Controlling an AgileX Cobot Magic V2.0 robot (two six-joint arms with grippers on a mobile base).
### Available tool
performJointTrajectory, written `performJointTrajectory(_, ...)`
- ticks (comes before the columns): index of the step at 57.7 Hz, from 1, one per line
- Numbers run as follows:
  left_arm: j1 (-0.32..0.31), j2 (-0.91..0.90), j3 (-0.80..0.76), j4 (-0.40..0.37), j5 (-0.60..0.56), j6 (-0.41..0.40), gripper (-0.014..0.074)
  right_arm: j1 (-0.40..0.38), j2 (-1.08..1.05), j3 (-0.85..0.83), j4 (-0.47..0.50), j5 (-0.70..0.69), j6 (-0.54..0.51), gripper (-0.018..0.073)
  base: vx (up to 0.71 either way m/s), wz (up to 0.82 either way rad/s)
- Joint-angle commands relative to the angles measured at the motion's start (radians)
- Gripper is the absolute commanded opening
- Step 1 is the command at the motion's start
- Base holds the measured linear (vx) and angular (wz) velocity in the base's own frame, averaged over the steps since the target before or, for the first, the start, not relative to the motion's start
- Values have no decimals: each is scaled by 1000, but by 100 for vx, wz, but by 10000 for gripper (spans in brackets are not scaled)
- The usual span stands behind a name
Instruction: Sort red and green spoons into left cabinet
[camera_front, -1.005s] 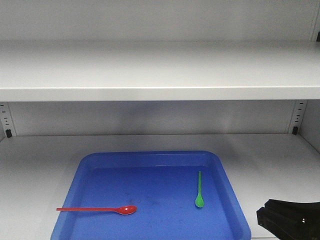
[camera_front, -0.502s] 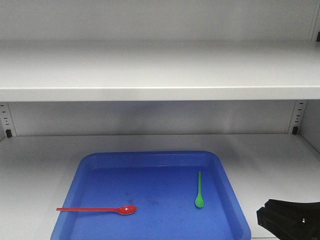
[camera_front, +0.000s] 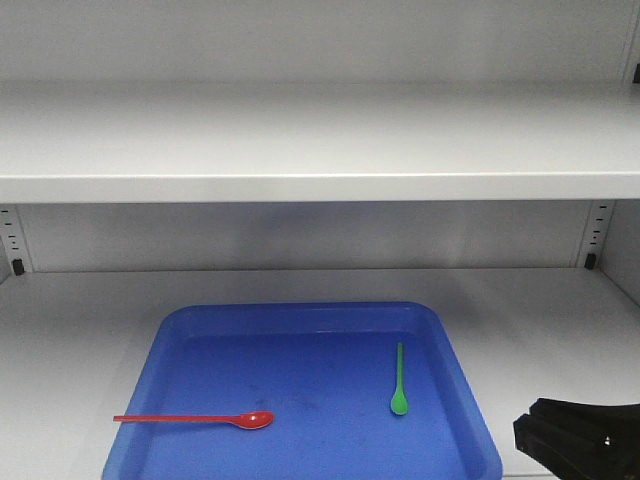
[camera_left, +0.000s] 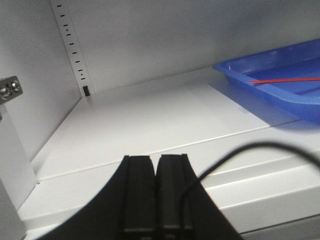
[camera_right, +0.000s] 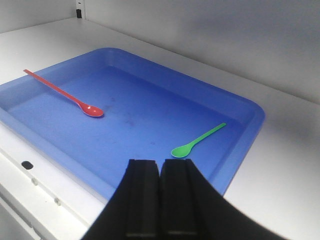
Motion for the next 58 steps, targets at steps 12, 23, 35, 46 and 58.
performJointTrajectory(12,3,-20,17,-6,-76,-11,-1,2,-8,-30,27,-37,-2,-3,0,0)
performJointTrajectory(23,3,-20,17,-6,-76,-11,-1,2,-8,-30,27,-37,-2,-3,0,0)
performJointTrajectory(35,3,-20,17,-6,-76,-11,-1,2,-8,-30,27,-37,-2,-3,0,0)
performJointTrajectory(46,3,-20,17,-6,-75,-10,-1,2,-8,-30,27,-37,-2,-3,0,0)
performJointTrajectory(58,3,-20,17,-6,-75,-10,-1,2,-8,-30,26,-39,-4,-3,0,0)
